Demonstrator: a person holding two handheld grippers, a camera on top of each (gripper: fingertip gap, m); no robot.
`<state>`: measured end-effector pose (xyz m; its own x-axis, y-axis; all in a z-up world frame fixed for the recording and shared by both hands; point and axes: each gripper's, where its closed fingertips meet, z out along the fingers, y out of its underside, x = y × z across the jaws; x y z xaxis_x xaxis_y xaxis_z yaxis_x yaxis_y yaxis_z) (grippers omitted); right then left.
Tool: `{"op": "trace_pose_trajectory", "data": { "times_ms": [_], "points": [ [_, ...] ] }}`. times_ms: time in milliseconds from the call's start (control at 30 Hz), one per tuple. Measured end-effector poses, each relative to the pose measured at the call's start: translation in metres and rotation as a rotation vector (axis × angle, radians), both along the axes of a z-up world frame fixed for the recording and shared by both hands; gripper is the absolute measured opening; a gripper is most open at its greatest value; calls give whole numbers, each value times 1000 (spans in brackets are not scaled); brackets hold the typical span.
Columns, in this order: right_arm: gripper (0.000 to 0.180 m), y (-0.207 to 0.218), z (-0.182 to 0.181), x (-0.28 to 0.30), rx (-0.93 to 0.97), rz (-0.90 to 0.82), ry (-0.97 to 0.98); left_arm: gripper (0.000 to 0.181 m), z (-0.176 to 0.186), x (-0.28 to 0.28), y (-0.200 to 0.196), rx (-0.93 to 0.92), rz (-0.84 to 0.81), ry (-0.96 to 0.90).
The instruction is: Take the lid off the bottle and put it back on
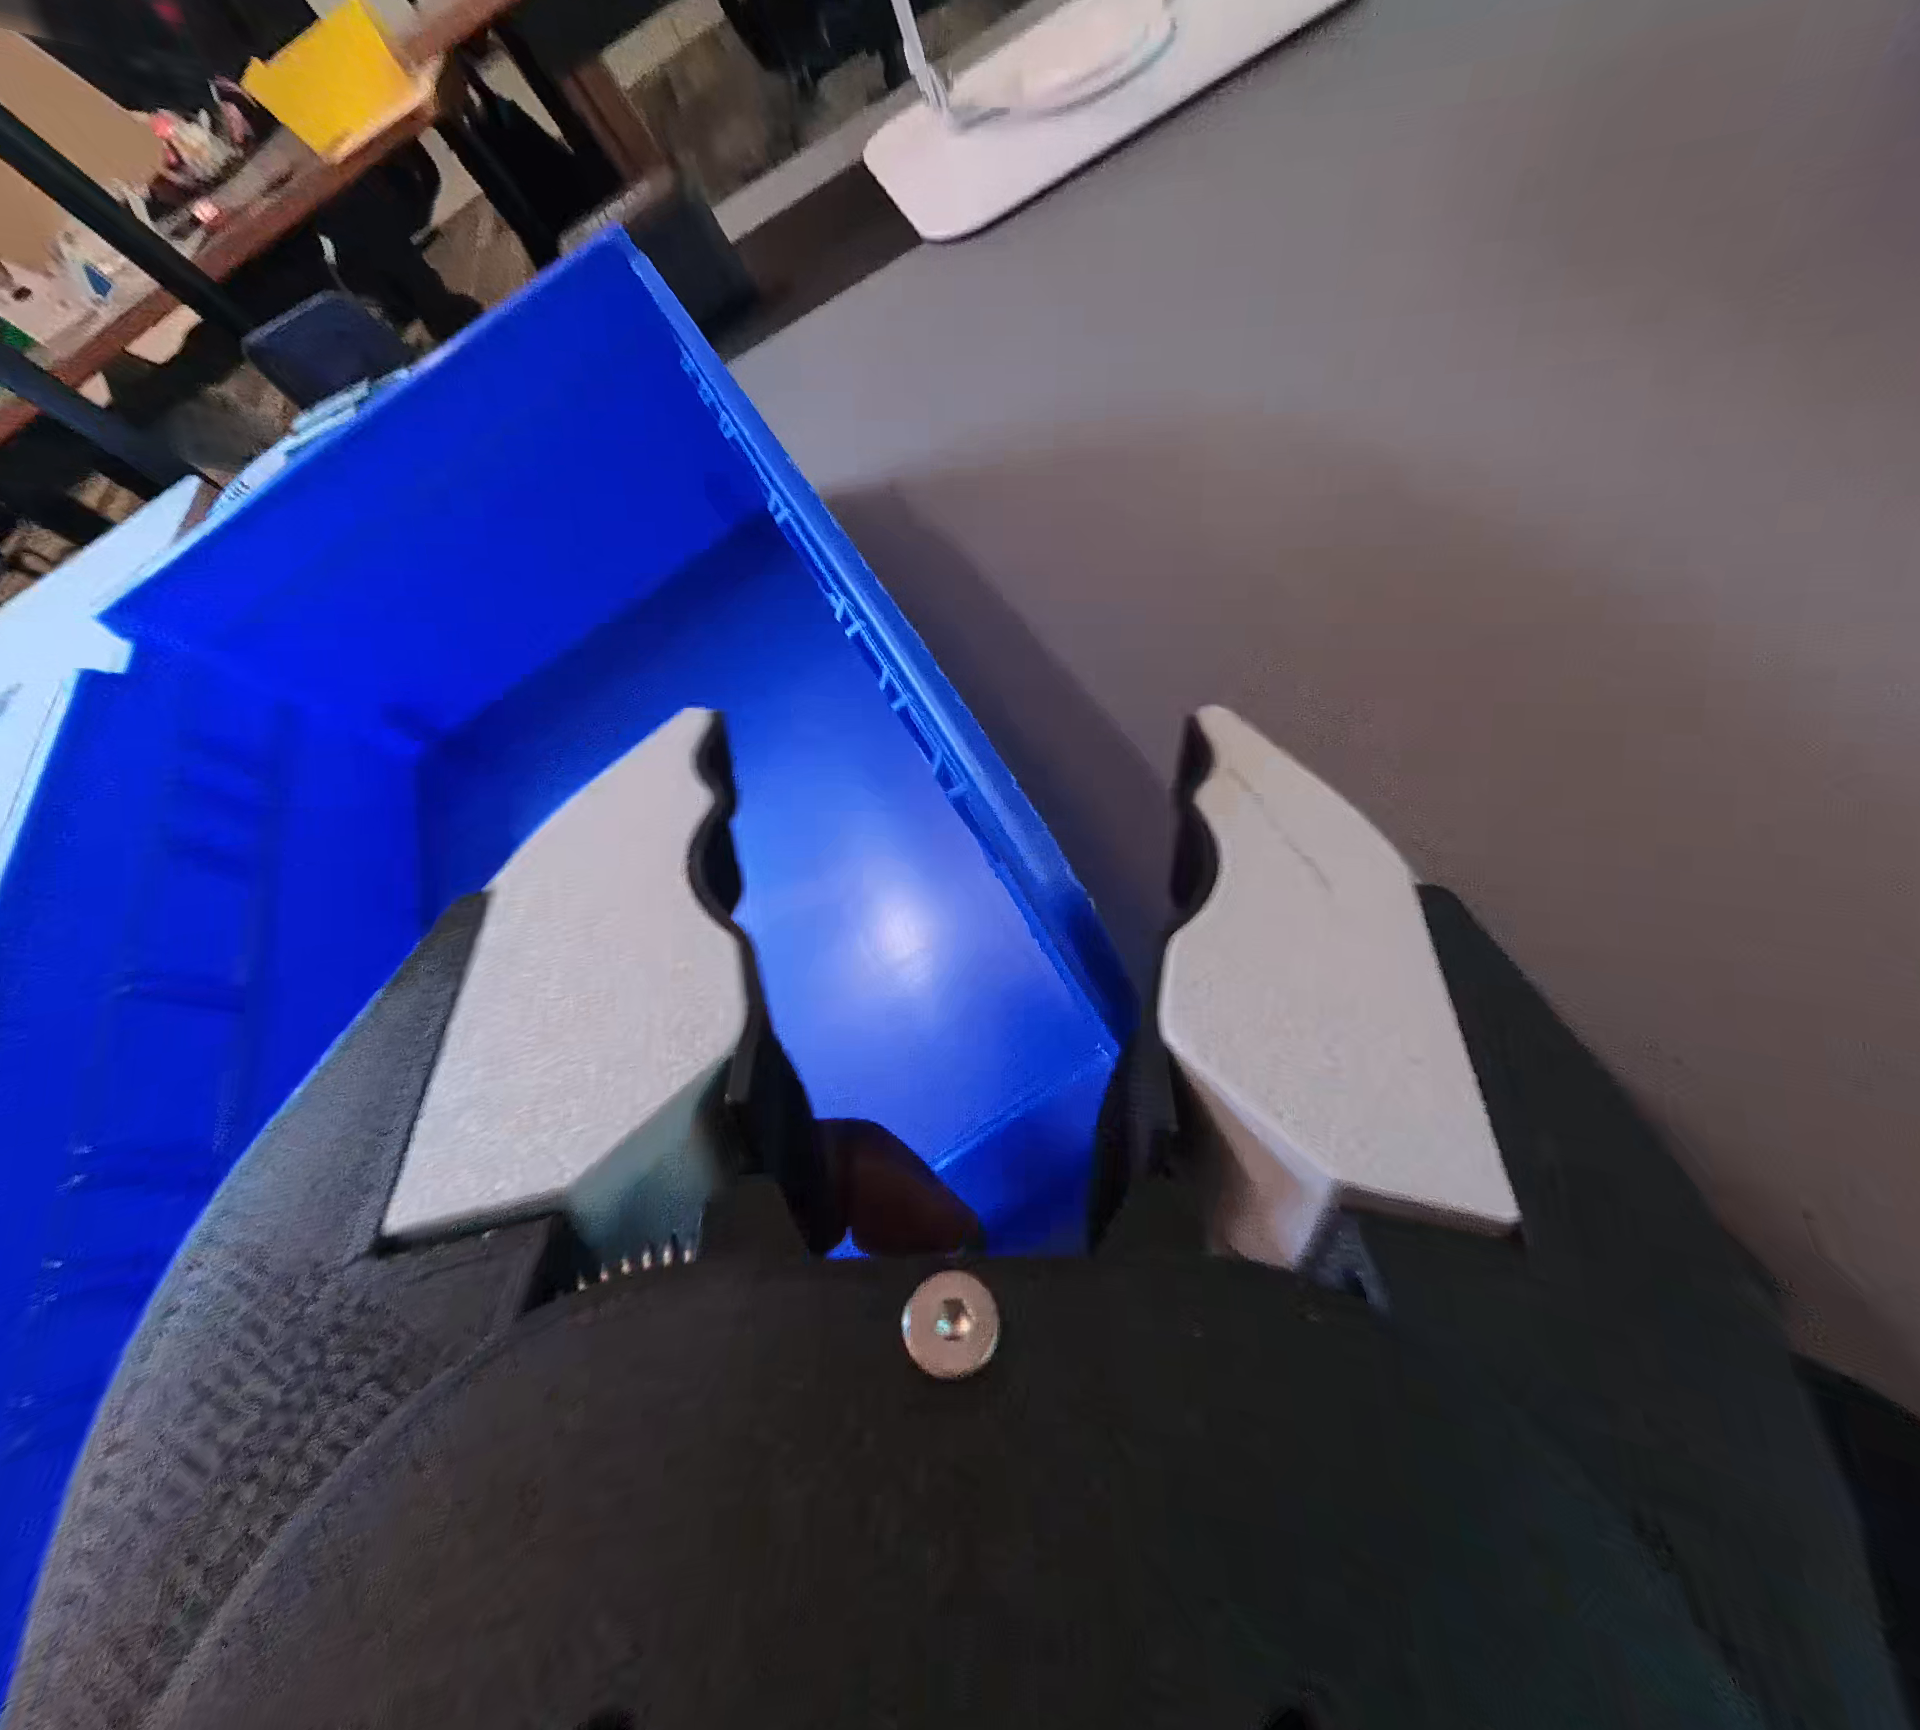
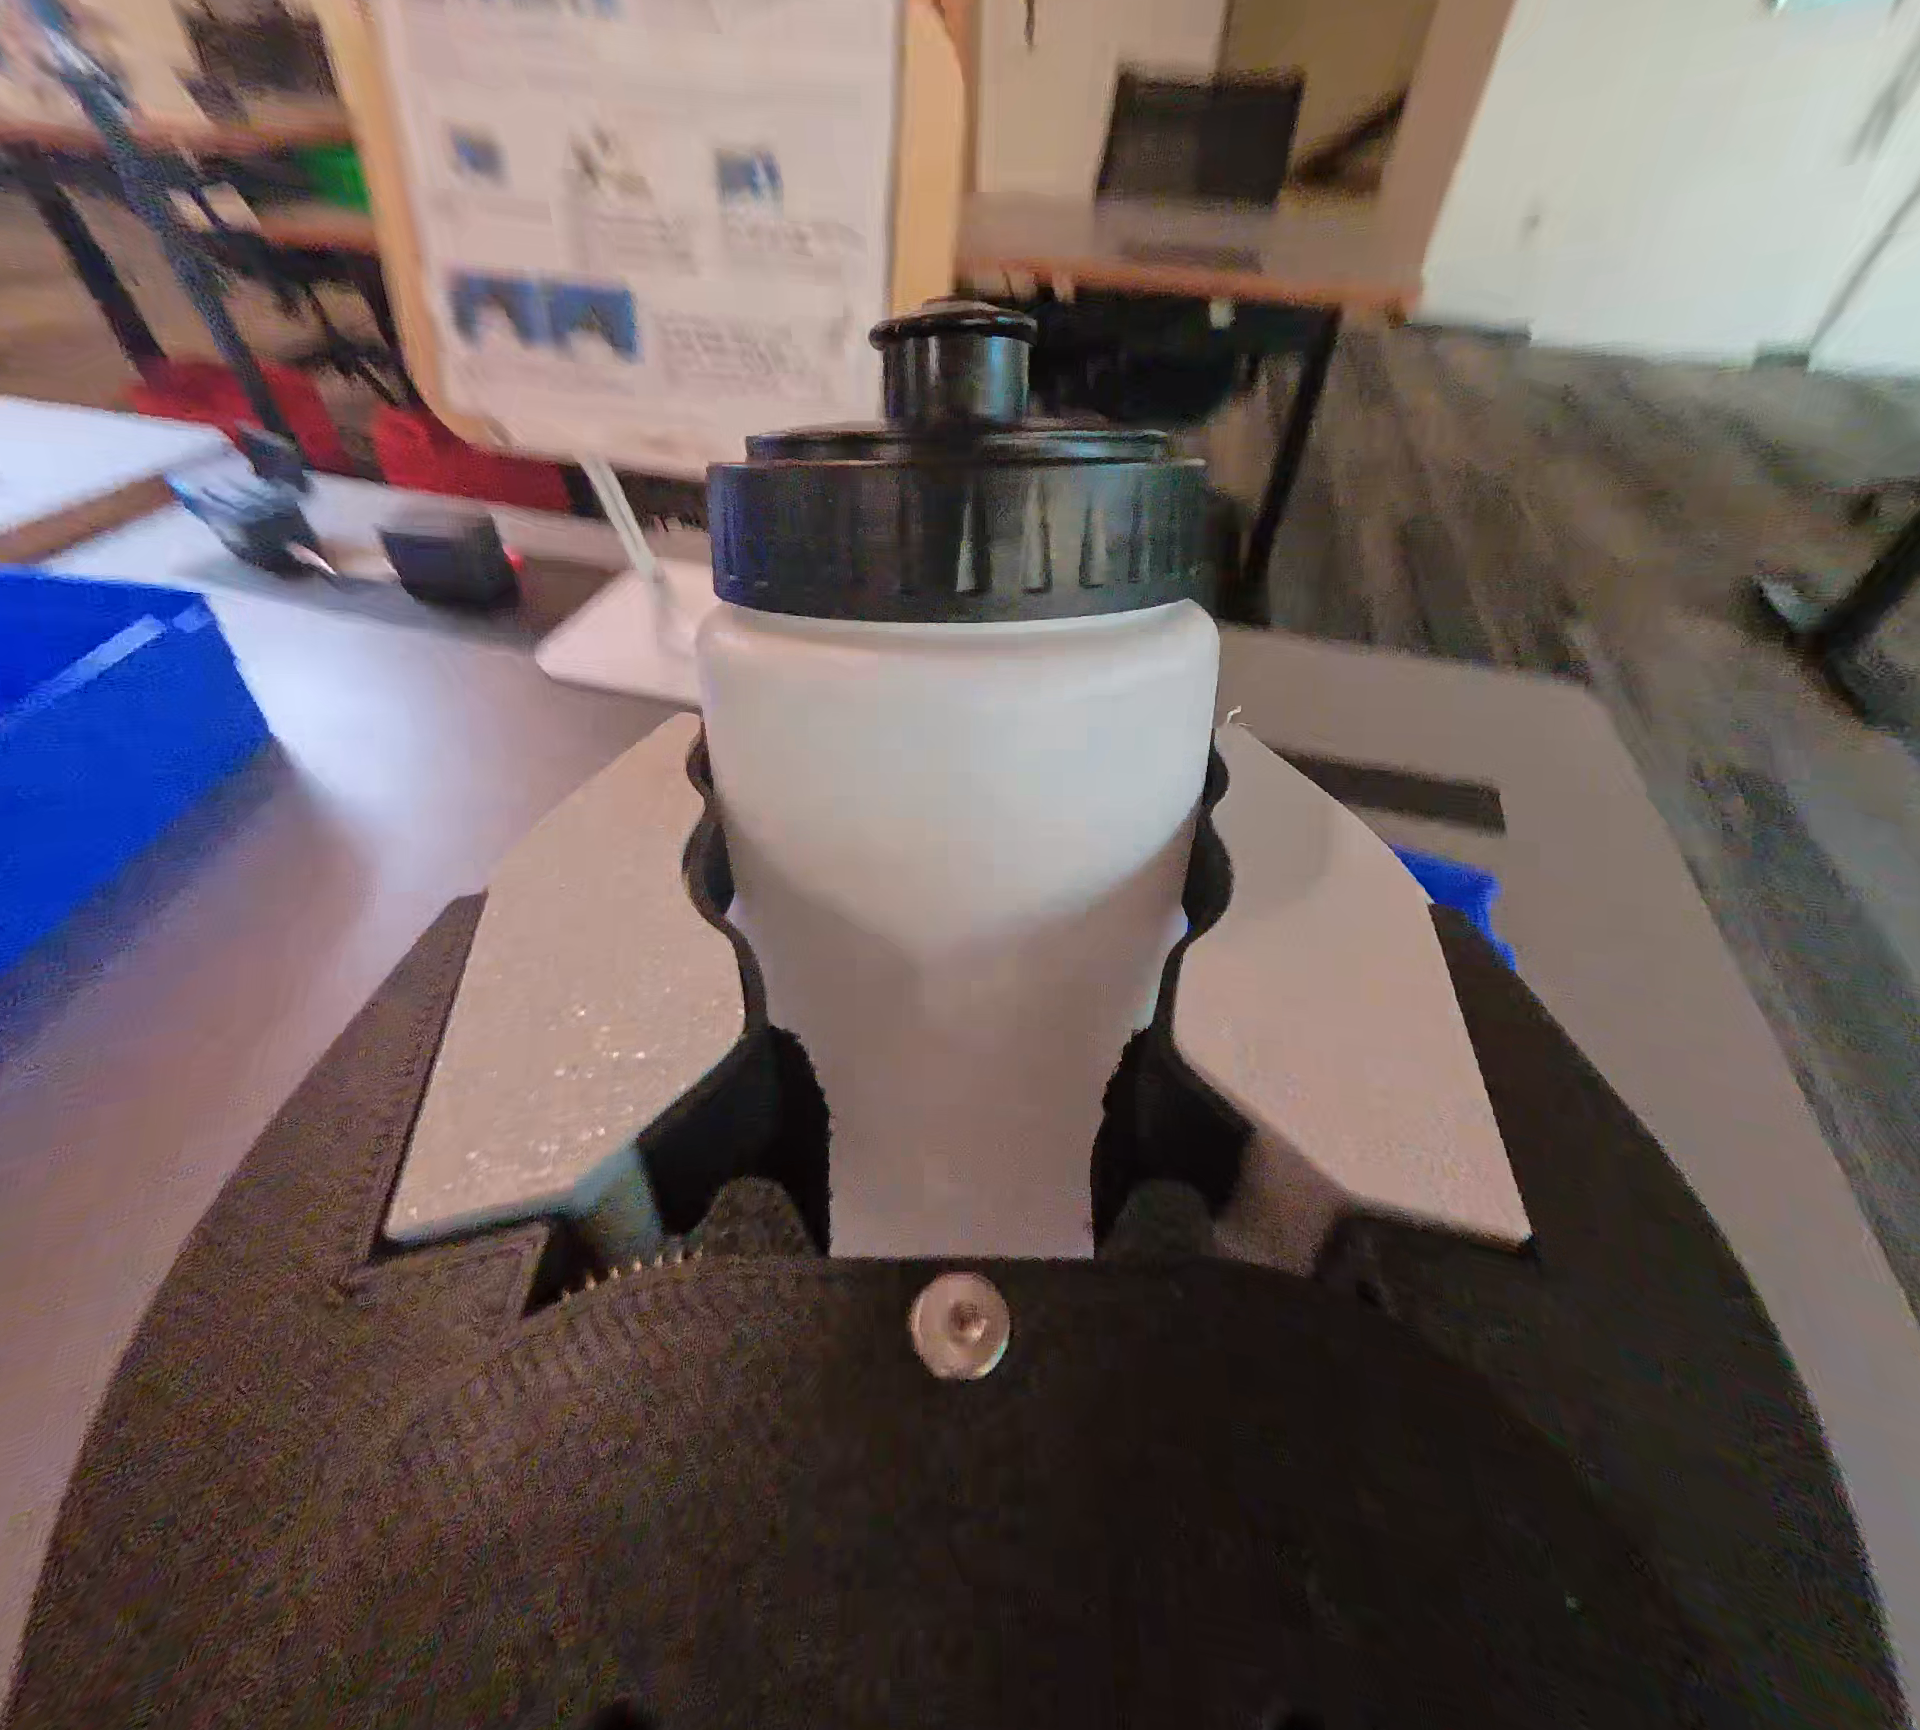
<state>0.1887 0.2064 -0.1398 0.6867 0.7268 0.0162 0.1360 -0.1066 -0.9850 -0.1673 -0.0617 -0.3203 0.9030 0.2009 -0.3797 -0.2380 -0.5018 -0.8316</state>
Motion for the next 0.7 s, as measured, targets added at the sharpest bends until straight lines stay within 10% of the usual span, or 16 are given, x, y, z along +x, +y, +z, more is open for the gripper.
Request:
{"op": "trace_pose_trajectory", "data": {
  "times_ms": [300, 467, 700],
  "points": [
    [89, 65, -175, 16, -470, -122, -589, 40, -12, 4, 3, -36, 19, -10],
    [116, 59, -150, 8, -341, -110, -411, 21, -8, -10, -6, 6, 90, -21],
    [109, -38, -91, -3, -45, 66, -122, 33, 17, -18, -11, 127, 99, 73]
  ]
}}
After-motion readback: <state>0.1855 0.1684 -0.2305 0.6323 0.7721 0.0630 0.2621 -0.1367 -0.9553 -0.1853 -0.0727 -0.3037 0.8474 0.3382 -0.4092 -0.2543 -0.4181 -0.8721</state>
